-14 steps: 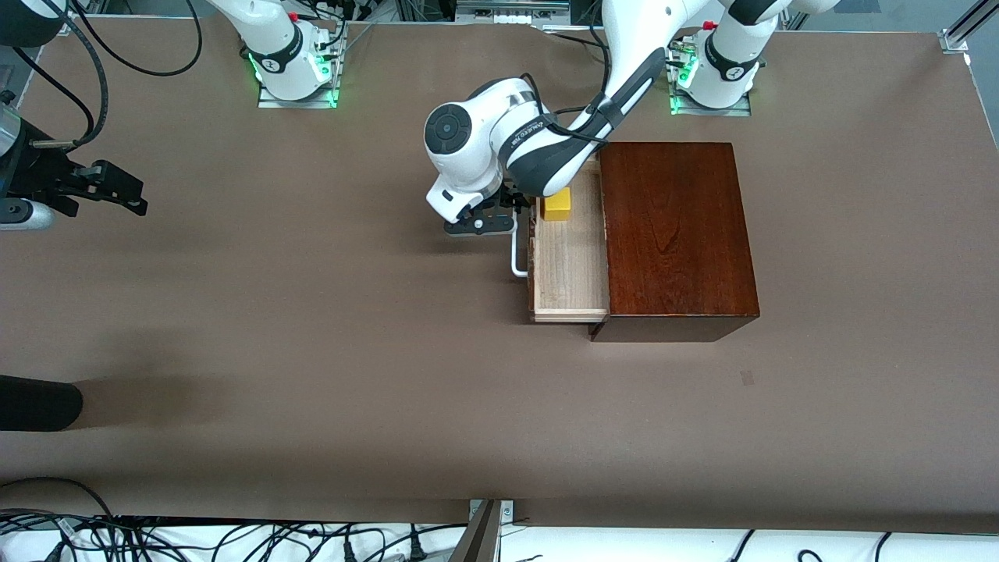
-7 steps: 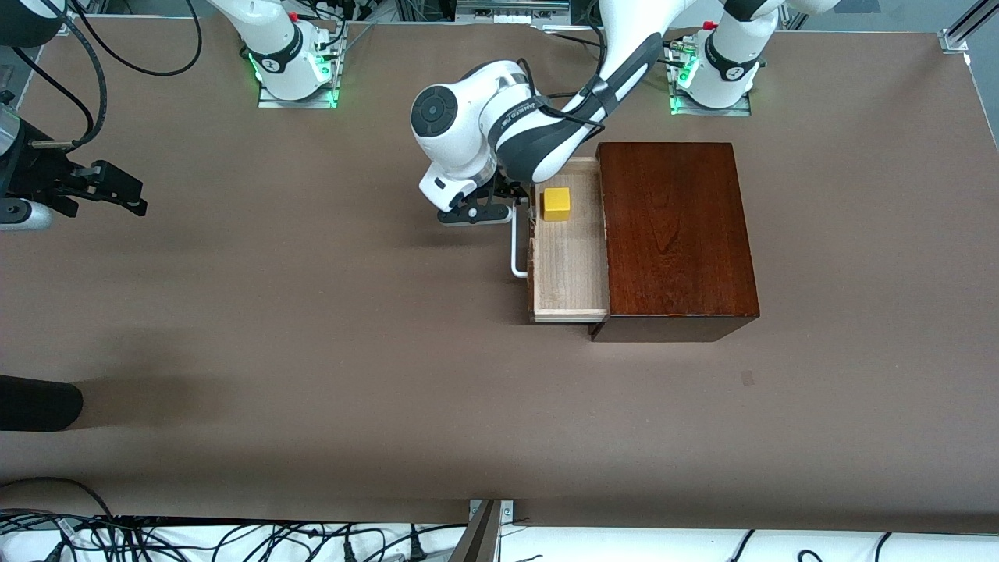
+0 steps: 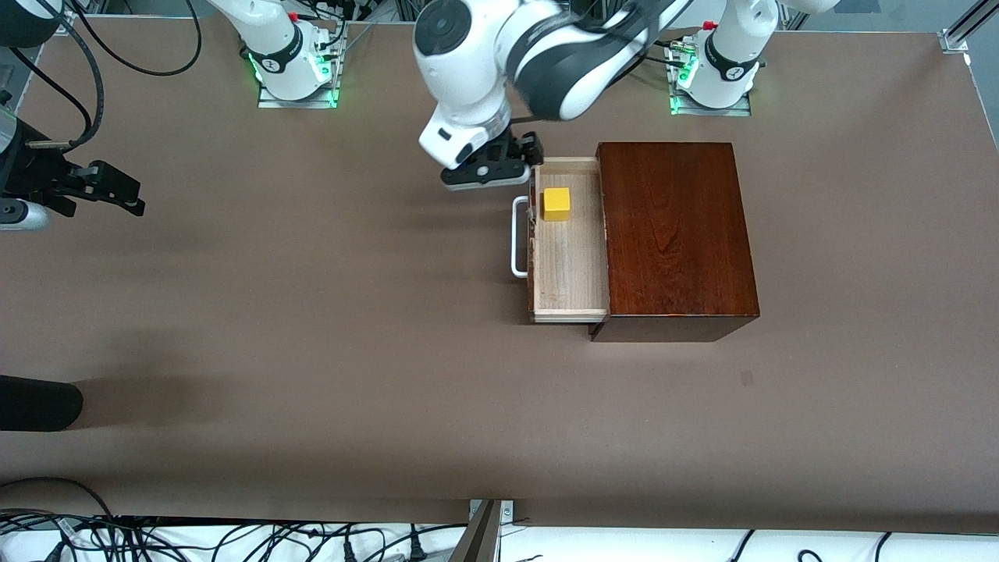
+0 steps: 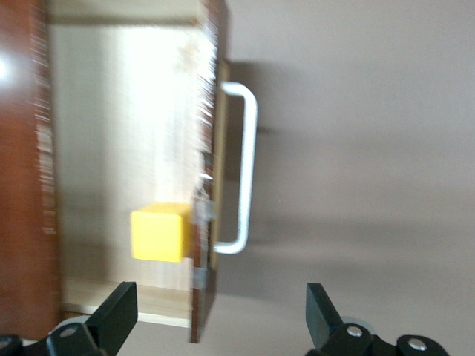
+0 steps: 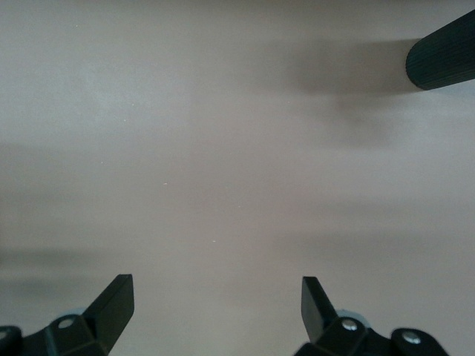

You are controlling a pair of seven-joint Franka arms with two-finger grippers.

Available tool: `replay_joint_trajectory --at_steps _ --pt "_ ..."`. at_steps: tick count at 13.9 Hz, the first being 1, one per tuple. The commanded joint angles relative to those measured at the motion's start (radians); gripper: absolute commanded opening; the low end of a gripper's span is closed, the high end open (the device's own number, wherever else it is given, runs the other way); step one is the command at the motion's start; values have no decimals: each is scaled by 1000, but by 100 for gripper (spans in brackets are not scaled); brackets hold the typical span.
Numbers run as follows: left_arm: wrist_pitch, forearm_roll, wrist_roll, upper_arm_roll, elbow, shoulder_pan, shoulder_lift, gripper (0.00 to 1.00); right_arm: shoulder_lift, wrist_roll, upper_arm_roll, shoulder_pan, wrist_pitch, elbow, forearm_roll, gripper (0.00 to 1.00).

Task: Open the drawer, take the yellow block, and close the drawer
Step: 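Release the handle and move the left gripper above the yellow cube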

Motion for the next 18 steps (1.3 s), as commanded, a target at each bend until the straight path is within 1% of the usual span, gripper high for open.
replay_joint_trajectory --at_steps 1,3,5,7,8,10,11,13,15,16,17,18 --pt "-14 -81 84 -6 -20 141 -84 100 -7 -6 13 -11 -5 8 28 100" --pt "-63 -86 241 -4 -28 232 -143 100 -12 17 22 6 -8 14 36 100" --pt "-123 -127 359 -4 -28 330 -193 100 -10 212 56 20 -9 32 48 100" --pt "-160 -193 451 -3 -51 443 -251 100 -10 409 123 23 -9 40 80 100" --pt "-172 -207 474 -3 -72 491 -284 100 -7 528 169 29 0 40 95 100" --pt "-174 -210 546 -3 -140 574 -356 100 4 749 251 64 6 40 91 100" --pt "-166 -210 574 -3 -186 608 -389 100 21 861 271 98 17 40 91 100" --pt "-122 -212 612 -3 -276 664 -452 100 42 1114 276 198 73 40 89 100" --pt "-23 -216 665 -3 -409 715 -517 100 83 1396 276 316 145 43 71 100" --pt "37 -239 689 -1 -481 740 -551 100 112 1551 276 377 178 43 47 100" --pt "73 -244 721 -1 -519 767 -565 100 143 1700 276 432 219 43 27 100" --pt "74 -250 749 -1 -514 796 -557 100 172 1832 276 478 256 45 14 100"
